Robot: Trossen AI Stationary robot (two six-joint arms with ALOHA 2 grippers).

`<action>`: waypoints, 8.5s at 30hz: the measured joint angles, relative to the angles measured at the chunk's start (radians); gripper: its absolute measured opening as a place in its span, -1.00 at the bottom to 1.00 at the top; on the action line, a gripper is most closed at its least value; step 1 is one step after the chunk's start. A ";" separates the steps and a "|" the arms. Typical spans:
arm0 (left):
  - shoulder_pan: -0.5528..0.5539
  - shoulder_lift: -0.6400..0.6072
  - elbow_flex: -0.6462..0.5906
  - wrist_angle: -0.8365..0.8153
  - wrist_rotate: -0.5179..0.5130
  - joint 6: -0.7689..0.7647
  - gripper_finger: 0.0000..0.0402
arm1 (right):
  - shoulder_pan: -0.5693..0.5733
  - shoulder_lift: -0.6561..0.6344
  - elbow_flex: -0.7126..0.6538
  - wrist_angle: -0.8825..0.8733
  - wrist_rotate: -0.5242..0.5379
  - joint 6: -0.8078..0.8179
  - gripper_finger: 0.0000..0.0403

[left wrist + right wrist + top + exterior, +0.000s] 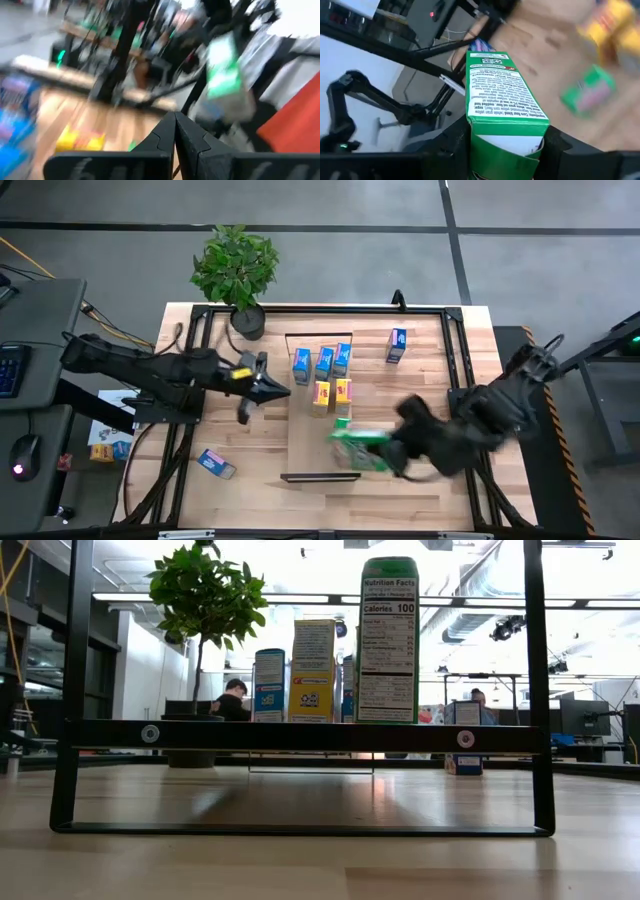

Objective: Stack cereal on shelf
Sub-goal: Put the green cereal box on the shelf aligned with the other green cereal box, then adjust the green cereal boxes, then adjust the yellow cereal box

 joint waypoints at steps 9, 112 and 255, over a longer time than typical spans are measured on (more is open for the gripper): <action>-0.001 -0.199 0.001 0.062 0.000 0.022 -1.00 | -0.292 0.263 0.290 -0.101 -0.184 -0.265 -0.28; -0.119 0.067 -0.212 0.135 -0.076 -0.086 -1.00 | -0.190 0.208 -0.294 0.132 -0.411 0.121 -0.99; 0.139 0.409 -0.086 -0.087 -0.146 -0.206 -1.00 | -0.730 0.074 -0.424 0.080 -0.354 -0.631 -1.00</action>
